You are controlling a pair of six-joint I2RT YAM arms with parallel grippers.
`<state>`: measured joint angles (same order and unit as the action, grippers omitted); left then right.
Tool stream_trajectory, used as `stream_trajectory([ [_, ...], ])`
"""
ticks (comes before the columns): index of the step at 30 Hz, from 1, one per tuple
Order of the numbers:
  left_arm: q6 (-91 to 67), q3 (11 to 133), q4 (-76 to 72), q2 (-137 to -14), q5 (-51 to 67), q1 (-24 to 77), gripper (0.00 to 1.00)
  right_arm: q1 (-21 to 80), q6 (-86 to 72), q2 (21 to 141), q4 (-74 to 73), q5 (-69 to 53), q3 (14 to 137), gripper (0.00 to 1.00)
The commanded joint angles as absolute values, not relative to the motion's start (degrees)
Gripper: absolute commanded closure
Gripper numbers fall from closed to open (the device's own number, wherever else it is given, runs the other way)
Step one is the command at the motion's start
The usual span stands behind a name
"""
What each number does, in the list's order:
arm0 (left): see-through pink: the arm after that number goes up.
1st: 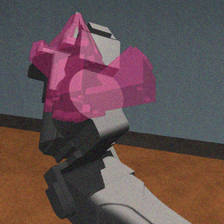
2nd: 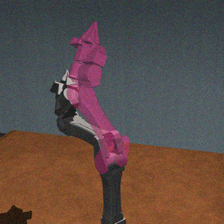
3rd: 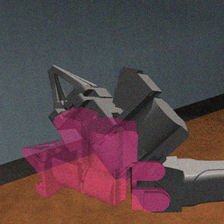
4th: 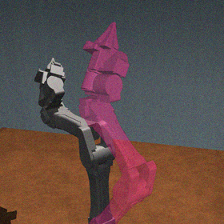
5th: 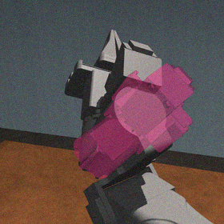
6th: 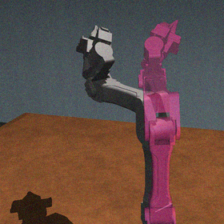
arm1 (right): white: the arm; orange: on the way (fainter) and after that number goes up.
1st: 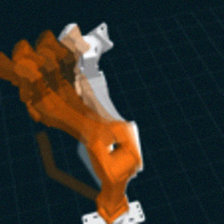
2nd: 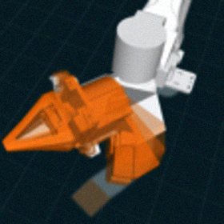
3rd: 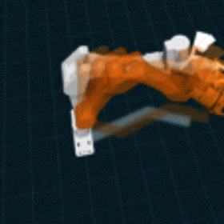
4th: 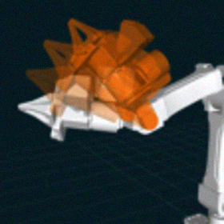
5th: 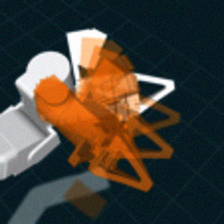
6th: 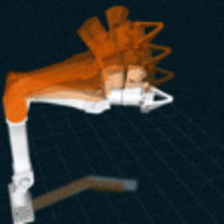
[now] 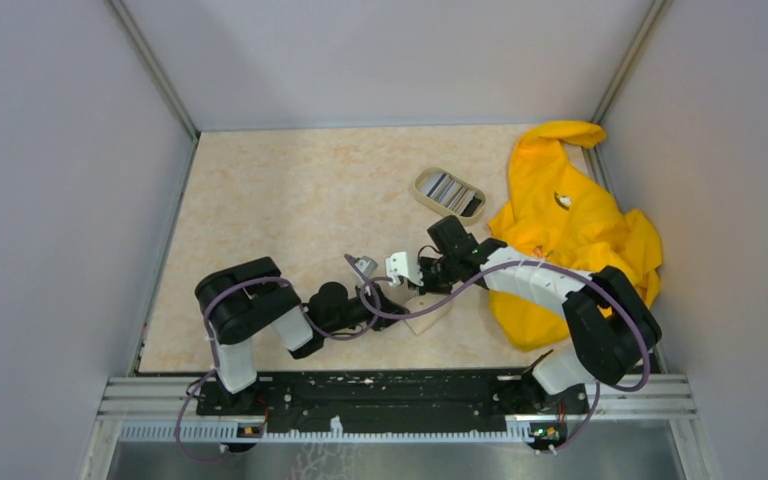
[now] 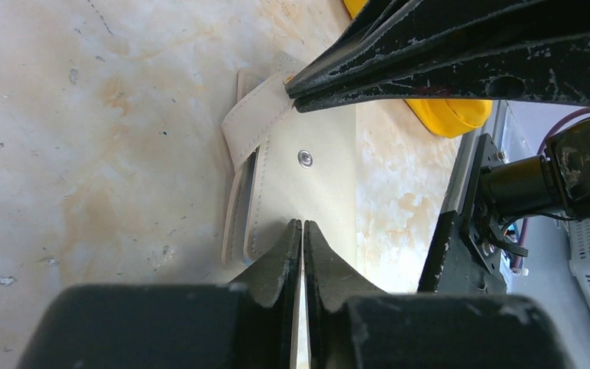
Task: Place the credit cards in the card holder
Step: Open the card holder at the center of the board.
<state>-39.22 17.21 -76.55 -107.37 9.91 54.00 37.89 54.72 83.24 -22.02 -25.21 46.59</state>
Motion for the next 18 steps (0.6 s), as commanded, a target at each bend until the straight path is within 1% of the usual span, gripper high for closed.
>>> stream_trajectory([
  [1,-38.3,16.0,-71.8,-108.7,11.3,54.1,0.86,36.5,51.4,81.1,-19.9,-26.6,47.7,1.00],
  [5,-38.0,16.0,-70.8,-103.9,12.5,54.1,0.71,34.6,48.0,81.0,-19.9,-30.2,48.6,1.00],
  [7,-37.5,16.0,-68.6,-100.2,11.9,54.1,0.57,33.4,46.5,80.6,-19.5,-31.9,48.7,1.00],
  [9,-36.0,16.1,-65.5,-96.3,11.1,54.1,0.48,32.6,45.7,80.2,-19.2,-32.8,48.6,1.00],
  [12,-33.5,16.2,-59.6,-90.7,9.2,54.1,0.41,31.7,44.2,79.6,-18.7,-34.3,48.6,1.00],
  [15,-32.7,16.4,-53.4,-86.5,6.7,54.1,0.39,31.3,43.6,79.5,-18.6,-35.0,48.6,1.00],
  [18,-34.5,17.0,-48.3,-84.8,5.8,54.1,0.38,31.1,43.3,79.5,-18.5,-35.5,48.6,1.00],
])
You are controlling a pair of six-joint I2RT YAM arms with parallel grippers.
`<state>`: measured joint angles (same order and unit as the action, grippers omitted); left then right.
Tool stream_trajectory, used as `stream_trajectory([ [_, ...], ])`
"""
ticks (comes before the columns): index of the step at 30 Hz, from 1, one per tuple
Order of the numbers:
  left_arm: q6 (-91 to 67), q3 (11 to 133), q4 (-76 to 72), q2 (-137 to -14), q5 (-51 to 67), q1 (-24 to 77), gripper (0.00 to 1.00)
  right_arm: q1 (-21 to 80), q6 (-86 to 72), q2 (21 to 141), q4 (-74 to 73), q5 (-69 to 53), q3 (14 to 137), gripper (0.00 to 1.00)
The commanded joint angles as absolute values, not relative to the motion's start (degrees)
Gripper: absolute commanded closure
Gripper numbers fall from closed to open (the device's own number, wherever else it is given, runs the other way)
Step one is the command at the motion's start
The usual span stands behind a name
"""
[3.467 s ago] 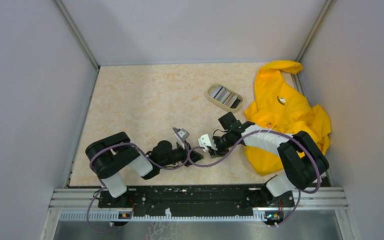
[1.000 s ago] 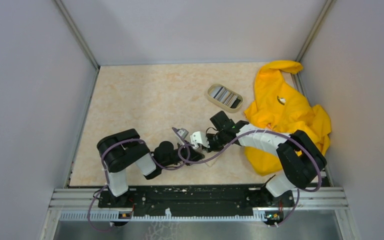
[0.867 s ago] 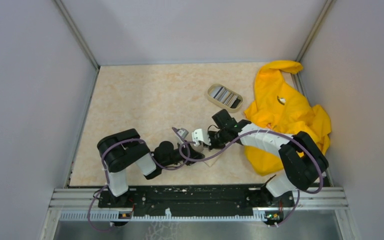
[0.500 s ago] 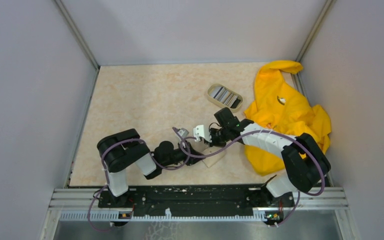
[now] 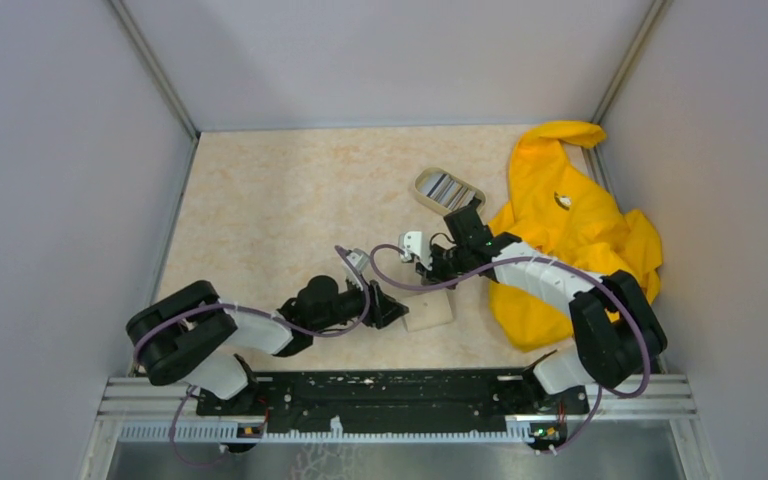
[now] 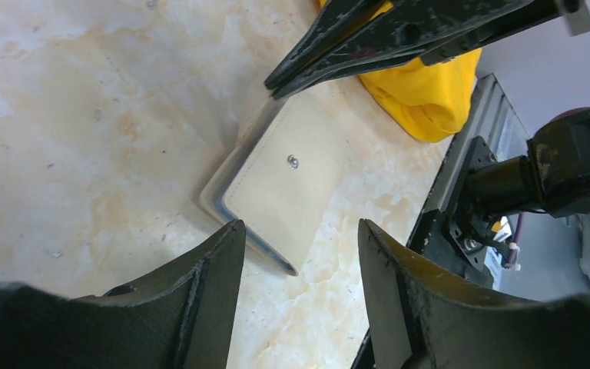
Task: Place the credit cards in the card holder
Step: Open the card holder at the center of the board.
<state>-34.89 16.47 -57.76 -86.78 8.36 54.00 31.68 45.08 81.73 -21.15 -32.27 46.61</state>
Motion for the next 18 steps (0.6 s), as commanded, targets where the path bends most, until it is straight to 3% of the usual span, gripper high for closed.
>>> stream_trajectory([
  [1,-35.0,17.0,-48.1,-84.9,6.0,54.1,0.37,31.1,43.3,79.5,-18.5,-35.5,48.6,1.00],
  [8,-38.4,19.1,-48.0,-89.5,5.1,54.1,0.37,31.0,43.2,79.5,-18.6,-35.8,48.5,1.00],
  [18,-39.3,22.3,-46.7,-91.5,4.2,54.1,0.47,31.0,43.4,79.8,-18.8,-35.7,48.4,1.00],
])
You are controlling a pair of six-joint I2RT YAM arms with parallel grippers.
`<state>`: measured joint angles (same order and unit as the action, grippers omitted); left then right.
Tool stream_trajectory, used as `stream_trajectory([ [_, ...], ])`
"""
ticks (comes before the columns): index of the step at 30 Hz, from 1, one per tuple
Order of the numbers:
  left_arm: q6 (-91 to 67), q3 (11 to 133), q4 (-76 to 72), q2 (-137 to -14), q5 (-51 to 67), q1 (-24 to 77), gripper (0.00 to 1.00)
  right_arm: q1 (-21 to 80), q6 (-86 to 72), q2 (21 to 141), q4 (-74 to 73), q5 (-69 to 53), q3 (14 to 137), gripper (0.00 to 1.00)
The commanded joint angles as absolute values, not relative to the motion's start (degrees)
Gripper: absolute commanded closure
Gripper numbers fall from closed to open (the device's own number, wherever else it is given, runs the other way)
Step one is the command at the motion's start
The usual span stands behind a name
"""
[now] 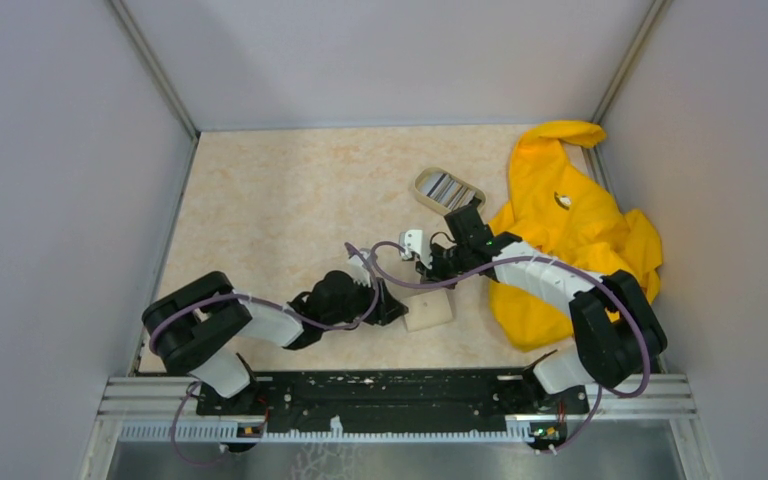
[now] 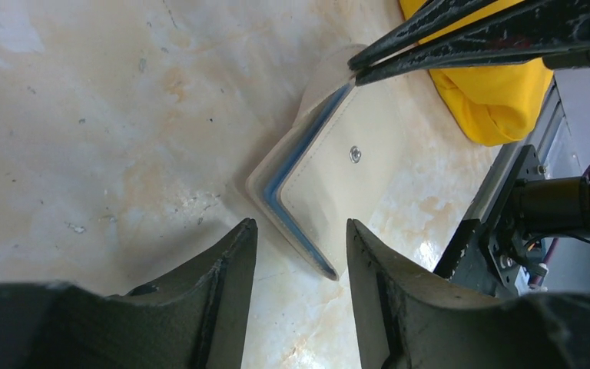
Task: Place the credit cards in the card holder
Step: Open the card holder at the center of the board.
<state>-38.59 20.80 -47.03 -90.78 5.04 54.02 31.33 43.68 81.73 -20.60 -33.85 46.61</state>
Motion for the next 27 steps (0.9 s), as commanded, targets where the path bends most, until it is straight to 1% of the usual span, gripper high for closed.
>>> stream_trajectory([
  [1,-39.2,22.6,-46.5,-91.7,4.2,54.1,0.48,31.0,43.5,79.8,-18.9,-35.8,48.4,1.00],
  [8,-39.3,25.0,-46.0,-94.3,5.5,54.1,0.58,31.0,43.5,79.7,-19.1,-35.8,48.4,1.00],
  [9,-39.4,25.2,-46.4,-94.6,5.9,54.1,0.61,31.0,43.5,79.7,-19.0,-35.8,48.4,1.00],
  [11,-39.3,25.5,-46.8,-94.8,6.5,54.1,0.68,31.0,43.5,79.8,-19.0,-35.7,48.4,1.00],
  [12,-39.0,25.7,-46.9,-94.8,6.8,54.1,0.73,31.0,43.5,79.8,-19.0,-35.7,48.4,1.00],
  [14,-37.8,26.0,-46.9,-94.6,7.4,54.1,0.86,31.0,43.4,79.8,-19.1,-35.6,48.5,1.00],
  [15,-36.7,26.2,-47.0,-94.5,7.8,54.1,0.91,31.0,43.2,79.7,-18.9,-35.5,48.5,1.00],
  [16,-35.6,26.5,-47.0,-94.3,8.2,54.1,0.93,30.9,42.8,79.6,-18.7,-35.3,48.6,1.00],
  [21,-24.0,26.9,-47.5,-92.3,11.6,54.1,0.95,27.3,35.8,77.9,-16.4,-35.3,49.4,1.00],
  [24,-15.6,27.3,-46.7,-91.2,15.2,54.1,0.95,23.9,31.6,74.5,-14.4,-36.6,49.3,1.00],
  [26,-11.6,27.7,-45.5,-90.3,17.4,54.1,0.93,21.9,29.4,72.2,-12.6,-37.4,48.6,1.00],
  [27,-9.6,28.1,-44.8,-90.0,18.4,54.1,0.90,20.9,28.5,71.1,-11.7,-38.0,48.1,1.00],
])
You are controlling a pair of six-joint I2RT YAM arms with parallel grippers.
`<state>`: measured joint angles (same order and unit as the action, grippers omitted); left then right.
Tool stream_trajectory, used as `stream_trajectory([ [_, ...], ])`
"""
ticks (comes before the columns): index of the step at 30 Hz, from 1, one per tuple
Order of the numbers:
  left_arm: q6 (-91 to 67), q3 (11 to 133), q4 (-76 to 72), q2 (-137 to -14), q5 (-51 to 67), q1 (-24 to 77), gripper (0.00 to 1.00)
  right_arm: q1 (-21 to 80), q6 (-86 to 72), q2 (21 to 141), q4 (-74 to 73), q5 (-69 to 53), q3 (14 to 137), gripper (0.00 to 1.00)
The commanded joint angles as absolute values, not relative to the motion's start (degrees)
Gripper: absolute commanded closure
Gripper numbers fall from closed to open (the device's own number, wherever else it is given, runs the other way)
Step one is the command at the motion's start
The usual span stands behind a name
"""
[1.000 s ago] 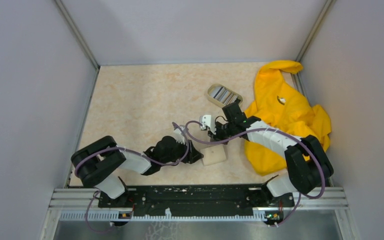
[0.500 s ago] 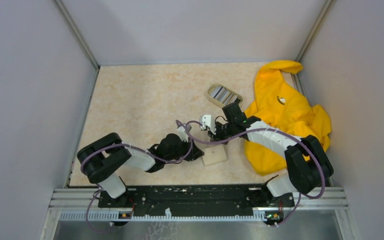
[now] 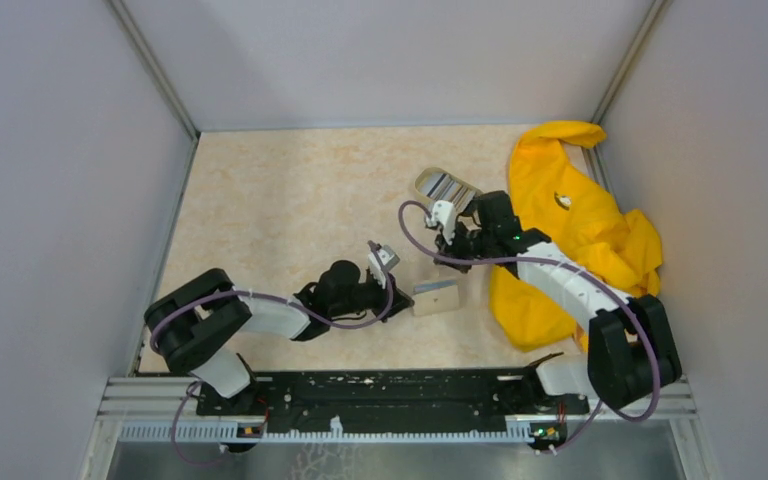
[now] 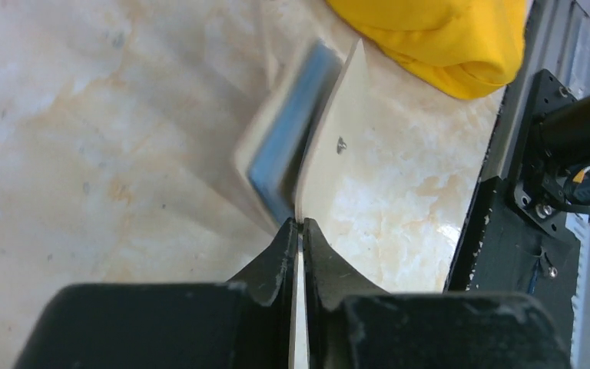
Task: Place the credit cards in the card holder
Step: Open the card holder at the center of the board.
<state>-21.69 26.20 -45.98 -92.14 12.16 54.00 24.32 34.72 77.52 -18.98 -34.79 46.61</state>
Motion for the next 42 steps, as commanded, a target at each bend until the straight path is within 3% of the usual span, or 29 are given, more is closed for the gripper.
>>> stream_trajectory([
  [1,-8.2,28.7,-43.8,-89.6,19.2,54.1,0.85,20.1,27.8,70.0,-10.6,-38.5,47.6,1.00],
  [7,-2.9,33.0,-35.4,-90.1,23.2,54.1,0.64,17.9,26.0,67.5,-9.1,-39.6,46.4,1.00],
  [16,-7.3,32.8,-34.3,-89.6,14.5,54.0,0.54,17.8,26.4,69.5,-9.8,-37.5,46.5,1.00],
  [21,-6.7,27.8,-38.4,-84.7,4.3,53.7,0.30,17.8,27.6,70.5,-11.0,-39.2,46.8,1.00],
  [25,-0.9,22.8,-48.6,-83.2,6.7,52.3,0.19,17.8,29.8,70.8,-12.8,-44.5,47.2,1.00],
  [32,4.0,21.0,-63.5,-88.8,17.6,52.2,0.15,17.8,31.0,71.1,-13.4,-48.4,47.0,1.00],
  [42,-5.6,28.8,-74.1,-103.4,10.4,52.4,0.15,17.9,31.0,71.8,-13.6,-49.3,47.1,1.00],
])
